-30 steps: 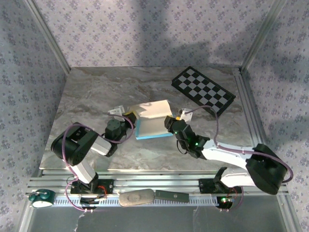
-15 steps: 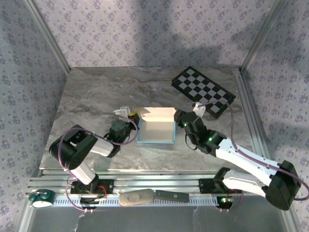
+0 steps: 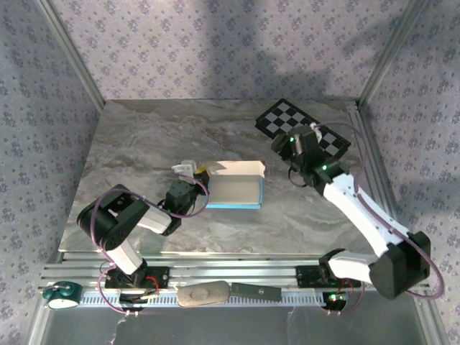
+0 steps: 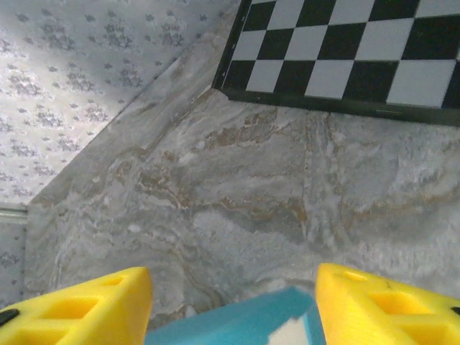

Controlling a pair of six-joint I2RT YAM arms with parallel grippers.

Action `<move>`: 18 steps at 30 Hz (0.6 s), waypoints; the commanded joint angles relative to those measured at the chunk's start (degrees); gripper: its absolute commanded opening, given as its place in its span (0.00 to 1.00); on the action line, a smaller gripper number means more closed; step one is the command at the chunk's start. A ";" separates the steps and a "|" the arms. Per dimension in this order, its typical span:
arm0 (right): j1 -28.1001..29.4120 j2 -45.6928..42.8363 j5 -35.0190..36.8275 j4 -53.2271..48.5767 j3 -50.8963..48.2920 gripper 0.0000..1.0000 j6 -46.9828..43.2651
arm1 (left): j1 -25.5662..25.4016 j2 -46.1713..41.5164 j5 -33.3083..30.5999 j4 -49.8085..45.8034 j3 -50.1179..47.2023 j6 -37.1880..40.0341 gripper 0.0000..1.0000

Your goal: Fold the paper box

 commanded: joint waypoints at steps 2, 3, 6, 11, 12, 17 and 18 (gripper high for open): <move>-5.80 9.16 -19.92 -3.78 7.38 0.70 -8.96 | -1.07 -1.21 -1.19 -1.11 -0.37 1.56 0.00; -5.82 11.29 -20.74 -6.30 10.23 0.70 -9.38 | -1.06 -1.64 -1.43 -1.69 -0.34 1.57 0.00; -6.10 18.43 -25.91 -11.82 14.53 0.69 -6.17 | -1.21 -2.65 -1.47 -2.34 -0.11 1.91 0.00; -7.46 23.49 -33.41 -7.47 9.45 0.66 1.89 | -1.92 -3.96 -2.20 -4.05 0.42 2.40 0.00; -7.72 23.76 -35.23 -5.42 7.97 0.66 3.66 | -2.08 -4.12 -2.37 -4.12 0.42 2.53 0.00; -7.45 21.79 -37.33 -1.10 3.52 0.66 9.27 | -2.60 -3.71 -2.87 -4.25 0.69 2.64 0.00; -7.47 21.19 -37.21 -0.50 2.48 0.66 10.52 | -2.70 -3.63 -3.11 -4.28 0.77 2.72 0.00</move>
